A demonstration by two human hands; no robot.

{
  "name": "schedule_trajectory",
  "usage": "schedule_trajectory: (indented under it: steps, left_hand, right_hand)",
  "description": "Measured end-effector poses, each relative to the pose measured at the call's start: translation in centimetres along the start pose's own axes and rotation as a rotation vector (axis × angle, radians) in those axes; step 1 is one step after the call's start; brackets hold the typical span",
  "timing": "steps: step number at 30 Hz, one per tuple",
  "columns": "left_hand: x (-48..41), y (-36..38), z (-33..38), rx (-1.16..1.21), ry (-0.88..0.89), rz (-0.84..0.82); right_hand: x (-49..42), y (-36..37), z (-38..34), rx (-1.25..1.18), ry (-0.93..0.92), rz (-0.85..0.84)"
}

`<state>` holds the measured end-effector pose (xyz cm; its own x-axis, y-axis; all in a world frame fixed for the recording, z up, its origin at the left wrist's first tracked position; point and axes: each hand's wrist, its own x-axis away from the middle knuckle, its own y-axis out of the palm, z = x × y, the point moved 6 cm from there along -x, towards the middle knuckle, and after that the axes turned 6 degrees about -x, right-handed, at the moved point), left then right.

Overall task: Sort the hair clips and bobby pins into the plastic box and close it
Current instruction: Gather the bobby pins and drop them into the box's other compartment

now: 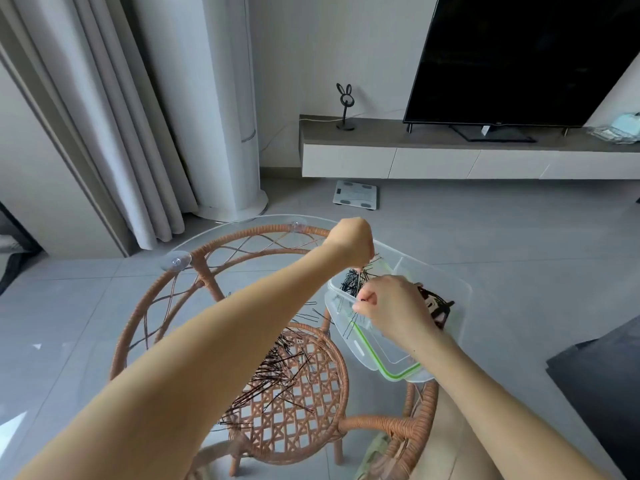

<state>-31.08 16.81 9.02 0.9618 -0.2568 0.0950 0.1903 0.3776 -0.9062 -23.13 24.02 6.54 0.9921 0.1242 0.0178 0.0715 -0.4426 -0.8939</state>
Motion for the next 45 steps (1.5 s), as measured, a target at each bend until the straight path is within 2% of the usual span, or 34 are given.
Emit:
schedule_trajectory:
  steps: [2, 6, 10, 12, 14, 16, 18, 20, 22, 28, 31, 36, 40, 43, 45]
  left_hand:
    - [-0.6, 1.1, 0.4, -0.082, 0.011, -0.094]
    - [-0.5, 2.9, 0.6, -0.095, 0.029, -0.314]
    - [-0.7, 2.9, -0.1, 0.048, 0.041, -0.438]
    - [-0.6, 1.0, -1.2, 0.253, 0.01, -0.372]
    - [-0.8, -0.9, -3.3, 0.44, -0.048, -0.23]
    - [-0.7, -2.2, -5.6, 0.397, -0.071, -0.078]
    - [-0.4, -2.2, -7.8, 0.159, -0.067, 0.016]
    - [-0.2, -0.9, -9.2, -0.095, -0.011, -0.002]
    - [-0.2, 1.5, -9.8, -0.205, 0.054, -0.057]
    - [-0.7, 8.1, -9.6, -0.262, 0.184, -0.162]
    - [1.0, 8.8, -10.5, -0.28, 0.235, -0.127]
    - [5.8, 8.6, -11.9, -0.318, 0.275, -0.142]
    - [9.7, 8.4, -12.4, -0.35, 0.313, -0.154]
    - [12.1, 8.1, -13.0, -0.355, 0.351, -0.141]
    - [13.2, 7.6, -13.3, -0.279, 0.377, -0.113]
  right_hand:
    - [0.1, -0.1, 0.4, -0.071, 0.009, 0.039]
    - [0.4, -1.8, 0.8, -0.224, 0.033, 0.107]
    - [-0.5, -4.0, 1.4, -0.332, 0.047, 0.169]
    - [-1.4, -4.7, 1.1, -0.309, 0.031, 0.181]
    - [-2.7, -4.7, 0.9, -0.274, 0.03, 0.158]
    - [-4.2, -4.1, 0.9, -0.203, 0.038, 0.09]
    - [-5.2, -3.3, 0.7, -0.11, 0.06, 0.03]
    - [-5.4, -3.3, 0.0, -0.054, 0.054, 0.069]
    - [-5.0, -3.8, -1.2, -0.044, -0.002, 0.141]
    - [-3.3, -3.7, -2.0, -0.041, -0.083, 0.159]
    - [-2.5, -3.3, -2.3, -0.001, -0.103, 0.151]
    - [0.7, -1.4, -5.3, -0.078, -0.2, 0.169]
    - [4.0, 4.2, -7.6, -0.179, -0.295, 0.027]
    - [4.5, 8.7, -6.4, -0.066, -0.197, -0.041]
    - [4.3, 10.3, -5.3, 0.058, -0.115, -0.097]
